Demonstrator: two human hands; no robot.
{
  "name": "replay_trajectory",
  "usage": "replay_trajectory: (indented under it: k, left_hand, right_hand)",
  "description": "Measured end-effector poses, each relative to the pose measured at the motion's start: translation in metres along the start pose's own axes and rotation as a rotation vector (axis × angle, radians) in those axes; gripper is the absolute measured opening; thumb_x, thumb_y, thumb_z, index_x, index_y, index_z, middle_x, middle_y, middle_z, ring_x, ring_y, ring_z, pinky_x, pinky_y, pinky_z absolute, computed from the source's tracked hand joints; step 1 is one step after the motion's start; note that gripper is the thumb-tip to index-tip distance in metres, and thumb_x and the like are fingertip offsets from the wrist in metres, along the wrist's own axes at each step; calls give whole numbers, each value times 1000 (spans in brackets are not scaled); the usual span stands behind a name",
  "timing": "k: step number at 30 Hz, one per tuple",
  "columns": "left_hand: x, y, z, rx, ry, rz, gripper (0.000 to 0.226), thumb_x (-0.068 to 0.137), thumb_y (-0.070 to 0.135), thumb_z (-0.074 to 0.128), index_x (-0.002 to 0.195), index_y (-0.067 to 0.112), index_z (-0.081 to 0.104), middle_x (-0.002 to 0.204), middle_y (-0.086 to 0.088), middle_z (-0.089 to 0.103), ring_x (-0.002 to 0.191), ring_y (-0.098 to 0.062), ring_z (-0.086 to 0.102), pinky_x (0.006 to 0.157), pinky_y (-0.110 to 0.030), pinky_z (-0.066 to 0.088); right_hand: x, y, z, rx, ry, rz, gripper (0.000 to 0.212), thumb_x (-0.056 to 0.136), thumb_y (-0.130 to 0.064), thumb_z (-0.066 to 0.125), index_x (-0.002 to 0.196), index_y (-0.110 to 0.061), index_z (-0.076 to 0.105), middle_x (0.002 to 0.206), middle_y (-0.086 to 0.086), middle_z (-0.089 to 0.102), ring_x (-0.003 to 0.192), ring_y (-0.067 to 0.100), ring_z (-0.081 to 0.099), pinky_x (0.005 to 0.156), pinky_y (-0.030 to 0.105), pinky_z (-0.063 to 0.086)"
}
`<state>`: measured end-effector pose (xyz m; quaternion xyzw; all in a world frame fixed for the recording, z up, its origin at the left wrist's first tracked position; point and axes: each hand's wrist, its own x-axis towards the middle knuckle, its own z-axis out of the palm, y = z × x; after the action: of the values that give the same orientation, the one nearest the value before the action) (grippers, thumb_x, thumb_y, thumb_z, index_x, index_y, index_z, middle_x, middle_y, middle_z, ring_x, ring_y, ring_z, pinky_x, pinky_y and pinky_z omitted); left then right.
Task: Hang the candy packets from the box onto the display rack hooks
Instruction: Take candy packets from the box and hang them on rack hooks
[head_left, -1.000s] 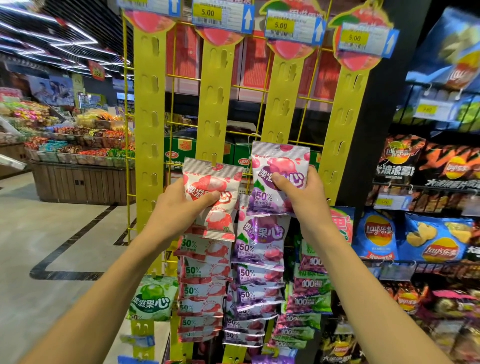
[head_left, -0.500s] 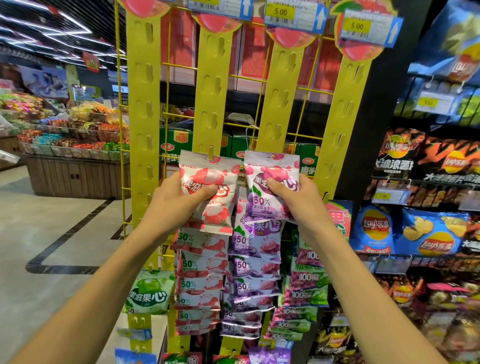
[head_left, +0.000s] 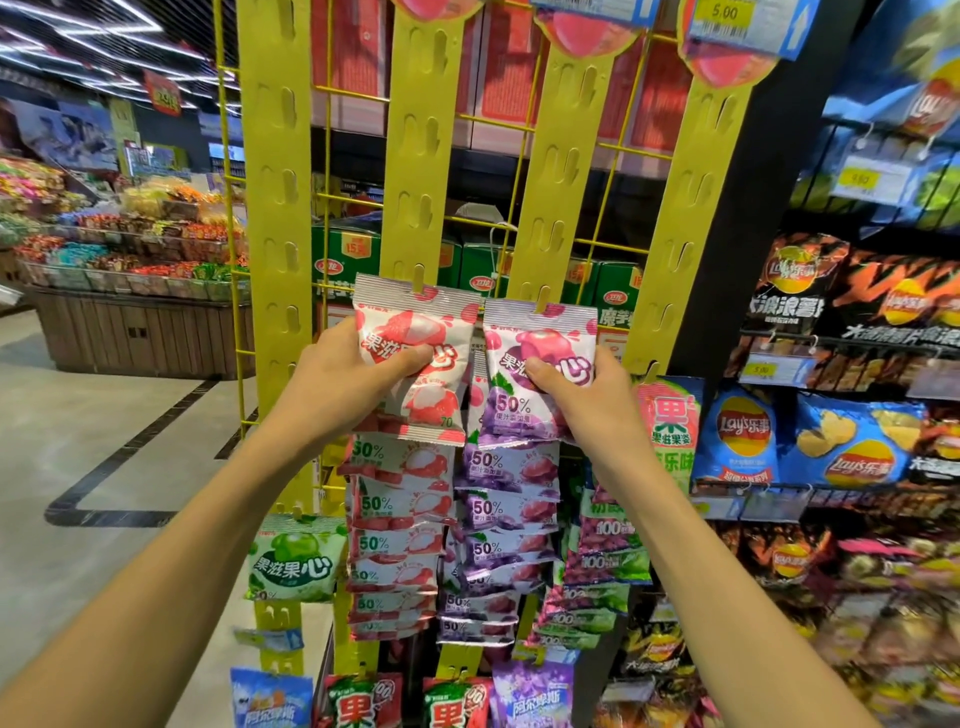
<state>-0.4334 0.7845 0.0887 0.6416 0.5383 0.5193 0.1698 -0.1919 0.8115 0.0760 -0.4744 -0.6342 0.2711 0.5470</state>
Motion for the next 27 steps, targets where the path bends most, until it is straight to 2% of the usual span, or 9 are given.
replay_trajectory:
  k: [2,5,9,13,16,19,22,25,27]
  left_hand:
    - [2,2,-2,134,-1,27,22,87,57,69,94,37,66,89,10,73,84,-12,67,75,-34,56]
    - [10,-1,-7,372,5,19,47,85,71,62,91,25,66,77,3,67,70,-12,61,56,-29,45]
    - [16,-4,-14,620,-30,10,89,71,99,36,103,21,67,76,-2,69,65,-17,64,58,-37,59]
    - [10,5,-15,797,-33,3,89,75,93,31,93,10,58,69,-7,59,60,-20,56,51,-29,45]
    - [4,9,-10,926,24,-13,97,76,93,25,111,6,52,66,-5,48,57,-20,49,47,-27,36]
    - [-3,4,-1,842,157,-6,94,79,89,35,121,6,39,64,-3,46,56,-22,50,48,-29,38]
    - [-17,-4,10,706,311,42,89,81,84,49,122,5,35,68,-6,57,57,-27,57,51,-34,47]
    - [-27,-5,20,666,375,39,81,86,73,57,120,2,36,79,-7,47,59,-24,46,48,-30,29]
    - [-34,-2,22,678,408,46,72,91,67,57,116,2,39,88,-9,42,61,-24,42,48,-29,25]
  right_hand:
    - [-2,1,1,-72,13,-16,36,81,-61,71,109,-40,61,106,-18,71,101,9,68,93,47,55]
    - [-2,1,1,-189,38,-27,41,88,-58,67,117,-30,57,110,-13,68,102,13,65,92,43,53]
    - [-3,-2,3,-330,48,-13,53,84,-67,61,114,-24,55,108,-4,67,99,20,63,86,42,54]
    - [-4,-7,5,-481,60,12,53,90,-62,60,117,-16,55,112,3,63,104,26,59,81,38,49]
    - [-5,-9,8,-593,88,47,69,88,-67,58,126,-10,52,122,11,59,114,32,55,89,45,50]
    - [-10,-12,11,-600,135,59,91,86,-70,59,148,-8,37,141,15,52,131,35,49,104,51,47]
    - [-18,-17,13,-632,166,39,96,92,-62,60,159,-8,17,155,16,37,143,34,35,114,49,37]
    - [-29,-18,12,-711,187,-6,91,94,-58,59,157,-8,16,152,17,35,141,35,36,111,47,38]
    - [-39,-16,8,-762,191,-29,88,95,-53,61,157,-8,17,150,18,36,138,36,37,109,46,38]
